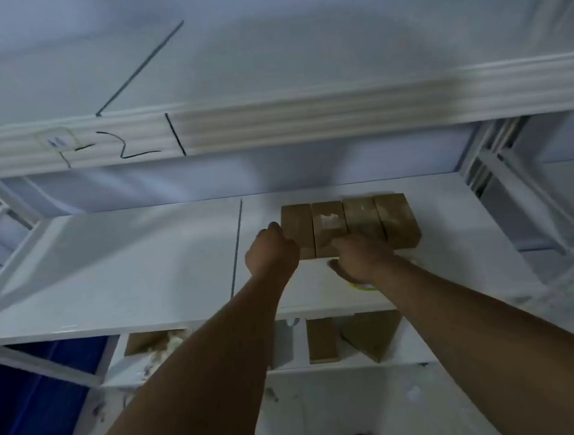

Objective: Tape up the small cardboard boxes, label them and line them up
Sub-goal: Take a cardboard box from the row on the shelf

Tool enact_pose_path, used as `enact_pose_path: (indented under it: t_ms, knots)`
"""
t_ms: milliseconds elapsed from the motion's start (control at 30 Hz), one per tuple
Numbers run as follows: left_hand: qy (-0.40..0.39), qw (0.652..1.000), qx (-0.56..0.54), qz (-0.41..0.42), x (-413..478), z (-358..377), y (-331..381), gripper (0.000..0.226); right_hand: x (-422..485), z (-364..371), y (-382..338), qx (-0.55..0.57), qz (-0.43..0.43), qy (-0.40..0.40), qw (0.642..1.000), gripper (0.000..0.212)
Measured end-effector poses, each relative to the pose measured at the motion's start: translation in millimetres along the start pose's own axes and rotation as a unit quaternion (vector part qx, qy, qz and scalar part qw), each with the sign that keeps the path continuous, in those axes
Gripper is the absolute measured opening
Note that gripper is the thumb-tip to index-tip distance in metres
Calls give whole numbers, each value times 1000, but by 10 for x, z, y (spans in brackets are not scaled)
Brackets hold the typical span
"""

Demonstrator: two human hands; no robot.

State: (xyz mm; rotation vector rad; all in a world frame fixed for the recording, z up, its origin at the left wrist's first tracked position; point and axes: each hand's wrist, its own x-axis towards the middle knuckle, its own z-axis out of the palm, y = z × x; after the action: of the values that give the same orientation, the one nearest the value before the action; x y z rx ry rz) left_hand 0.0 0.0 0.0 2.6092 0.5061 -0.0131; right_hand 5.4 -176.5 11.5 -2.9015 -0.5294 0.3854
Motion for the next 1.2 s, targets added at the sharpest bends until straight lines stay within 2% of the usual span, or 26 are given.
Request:
enact_pose_path:
  t_ms: [133, 233, 367, 433, 500, 600, 733, 833, 933, 1033, 1200]
  knots:
    - [-27, 998, -1, -54, 268, 182, 19, 34, 356, 23, 128, 72, -31, -65, 995, 46]
    - [-25, 996, -21, -80, 478, 303, 14, 28, 638, 14, 171, 131, -56, -80, 987, 49]
    - [-3, 996, 50, -79, 594, 476, -32, 34, 833, 71, 230, 105, -75, -105, 986, 62]
    - [-28, 992, 68, -100, 649, 555, -65, 45, 891, 92, 247, 92, -78, -123, 985, 65]
    - [-68, 988, 19, -140, 706, 602, -90, 48, 933, 114, 251, 92, -81, -132, 984, 66]
    - [-76, 976, -90, -182, 794, 675, -165, 43, 961, 156, 228, 101, -79, -141, 982, 68]
    - [-88, 954, -182, -219, 843, 767, -297, 36, 984, 259, 178, 115, -66, -126, 983, 69]
    - [-104, 944, -238, -205, 815, 715, -328, 32, 1003, 353, 137, 117, -53, -121, 984, 70]
    - [-116, 933, -289, -183, 753, 699, -380, 37, 976, 450, 56, 200, -21, -82, 976, 71]
    - [-114, 930, -304, -170, 688, 735, -461, 39, 1006, 514, -51, 287, 39, -4, 957, 70]
    - [-101, 936, -307, -143, 559, 755, -534, 35, 1051, 616, -185, 299, 82, 14, 951, 77]
